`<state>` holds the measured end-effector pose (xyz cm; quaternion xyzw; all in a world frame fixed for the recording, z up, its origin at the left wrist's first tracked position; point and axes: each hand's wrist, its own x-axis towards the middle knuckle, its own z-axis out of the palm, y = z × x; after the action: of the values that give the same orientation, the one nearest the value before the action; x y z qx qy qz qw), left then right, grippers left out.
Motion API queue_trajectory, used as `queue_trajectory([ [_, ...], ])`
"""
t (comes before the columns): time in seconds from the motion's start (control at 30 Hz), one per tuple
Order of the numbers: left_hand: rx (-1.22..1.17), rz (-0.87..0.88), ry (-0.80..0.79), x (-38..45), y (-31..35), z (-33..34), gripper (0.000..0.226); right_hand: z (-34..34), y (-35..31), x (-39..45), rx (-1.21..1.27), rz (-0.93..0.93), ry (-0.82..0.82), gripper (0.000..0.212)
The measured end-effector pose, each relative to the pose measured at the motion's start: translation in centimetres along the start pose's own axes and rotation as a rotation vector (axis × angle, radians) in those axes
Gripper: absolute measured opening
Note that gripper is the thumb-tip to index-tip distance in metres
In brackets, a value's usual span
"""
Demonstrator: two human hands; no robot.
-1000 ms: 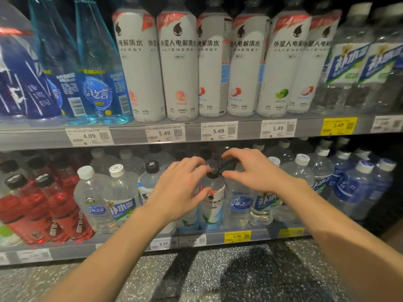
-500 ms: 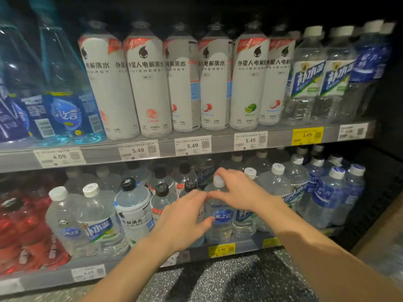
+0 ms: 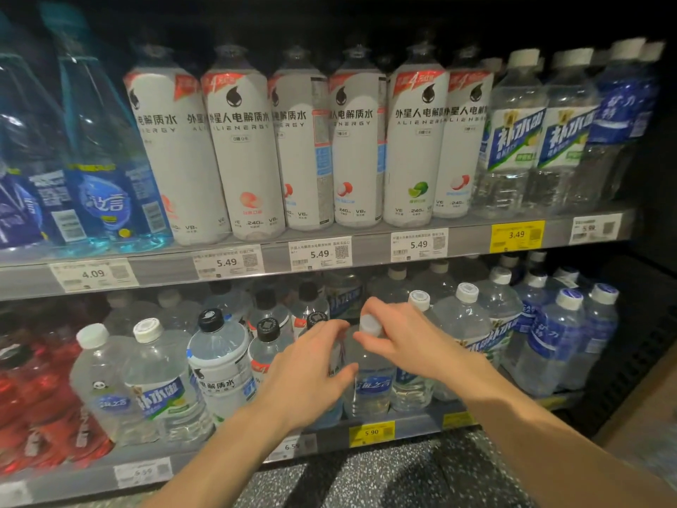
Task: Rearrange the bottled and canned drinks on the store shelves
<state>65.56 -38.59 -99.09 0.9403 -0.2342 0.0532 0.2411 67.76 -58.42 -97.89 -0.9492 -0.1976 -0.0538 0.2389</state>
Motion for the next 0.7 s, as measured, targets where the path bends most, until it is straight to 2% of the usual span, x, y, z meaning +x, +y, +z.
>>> queue_trajectory([
  [0.1, -0.016, -0.014, 0.014, 0.1, 0.3, 0.2, 0.059, -0.4, 0.1, -0.5, -0.013, -0.031, 0.007, 0.023],
  [0.2, -0.067, -0.029, 0.008, 0.1, 0.8, 0.0, 0.062, -1.5, -0.1, -0.5, 0.016, -0.052, 0.090, 0.023],
  [0.4, -0.369, -0.039, 0.047, 0.0, 1.7, -1.3, 0.079, -4.4, -2.1, -0.8, 0.107, -0.049, 0.268, 0.030],
  [0.53, -0.530, 0.024, -0.033, -0.7, 2.4, -1.9, 0.087, -6.4, -3.9, -0.8, 0.139, -0.091, 0.307, 0.023],
  [0.7, -0.672, 0.017, 0.070, -1.5, 2.7, -3.8, 0.082, -7.4, -6.5, -0.7, 0.210, -0.152, 0.372, 0.020],
])
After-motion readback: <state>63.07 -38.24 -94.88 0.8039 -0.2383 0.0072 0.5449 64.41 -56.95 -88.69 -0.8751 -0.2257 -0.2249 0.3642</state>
